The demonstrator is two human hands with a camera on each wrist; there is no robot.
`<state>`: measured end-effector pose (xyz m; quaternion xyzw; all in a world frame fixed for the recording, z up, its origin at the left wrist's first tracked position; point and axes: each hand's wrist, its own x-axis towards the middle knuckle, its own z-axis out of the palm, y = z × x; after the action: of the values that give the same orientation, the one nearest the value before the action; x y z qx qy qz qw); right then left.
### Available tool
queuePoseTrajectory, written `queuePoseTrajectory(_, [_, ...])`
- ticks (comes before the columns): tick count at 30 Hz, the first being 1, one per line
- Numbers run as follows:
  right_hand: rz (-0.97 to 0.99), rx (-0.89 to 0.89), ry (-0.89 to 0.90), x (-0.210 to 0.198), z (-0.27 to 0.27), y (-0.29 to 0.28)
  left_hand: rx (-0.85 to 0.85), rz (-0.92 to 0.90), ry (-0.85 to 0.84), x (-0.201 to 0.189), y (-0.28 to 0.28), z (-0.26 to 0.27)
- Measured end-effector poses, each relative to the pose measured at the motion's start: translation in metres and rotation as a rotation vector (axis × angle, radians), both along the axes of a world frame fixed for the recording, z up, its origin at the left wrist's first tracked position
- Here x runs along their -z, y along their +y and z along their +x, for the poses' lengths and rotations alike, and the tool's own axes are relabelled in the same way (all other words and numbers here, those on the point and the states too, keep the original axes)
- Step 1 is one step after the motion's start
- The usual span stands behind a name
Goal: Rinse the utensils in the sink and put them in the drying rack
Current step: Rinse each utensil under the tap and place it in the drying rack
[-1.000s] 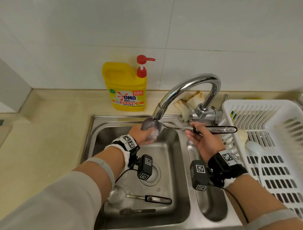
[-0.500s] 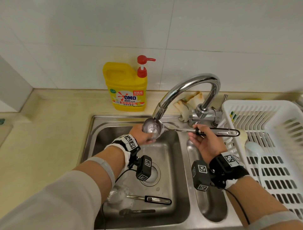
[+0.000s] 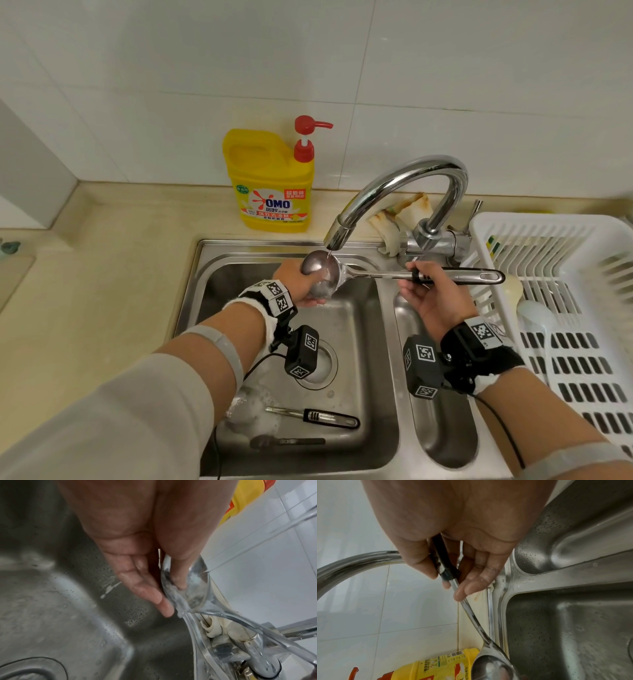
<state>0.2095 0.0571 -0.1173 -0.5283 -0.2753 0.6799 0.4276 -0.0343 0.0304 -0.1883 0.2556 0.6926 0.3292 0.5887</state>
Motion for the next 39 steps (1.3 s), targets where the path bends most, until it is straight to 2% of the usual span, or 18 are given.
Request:
queuePoseTrajectory(3, [0.0, -0.009, 0.008, 0.001, -0.001, 0.001, 0.025, 0.016, 0.001, 0.0, -0.003, -0.001])
queuePoseTrajectory(10, [-0.014, -0.011, 0.015, 0.002, -0.001, -0.001, -0.049, -0.036, 0.089, -0.002, -0.002, 0.002])
queuePoseTrajectory(14, [-0.029, 0.0, 0.008, 0.003, -0.001, 0.0, -0.041, 0.035, 0.029, -0.003, -0.008, -0.001])
queuePoseTrajectory(18, [-0.017, 0.024, 0.022, 0.004, -0.004, 0.001, 0.062, 0.115, 0.172, 0.003, -0.014, -0.008])
queuePoseTrajectory(23, [-0.065, 0.037, 0.071, 0.008, -0.013, 0.001, -0.016, 0.162, 0.22, 0.025, -0.012, -0.022])
queuePoseTrajectory(28, [-0.137, 0.014, 0.121, 0.012, -0.022, 0.002, -0.115, 0.153, 0.083, 0.0, -0.02, -0.026])
queuePoseTrajectory(33, [-0.151, -0.003, 0.111, 0.015, -0.027, 0.001, -0.201, 0.105, -0.037, -0.002, -0.024, -0.027])
queuePoseTrajectory(39, [-0.107, 0.0, 0.072, 0.01, -0.022, 0.001, -0.18, 0.125, -0.018, 0.001, -0.023, -0.026])
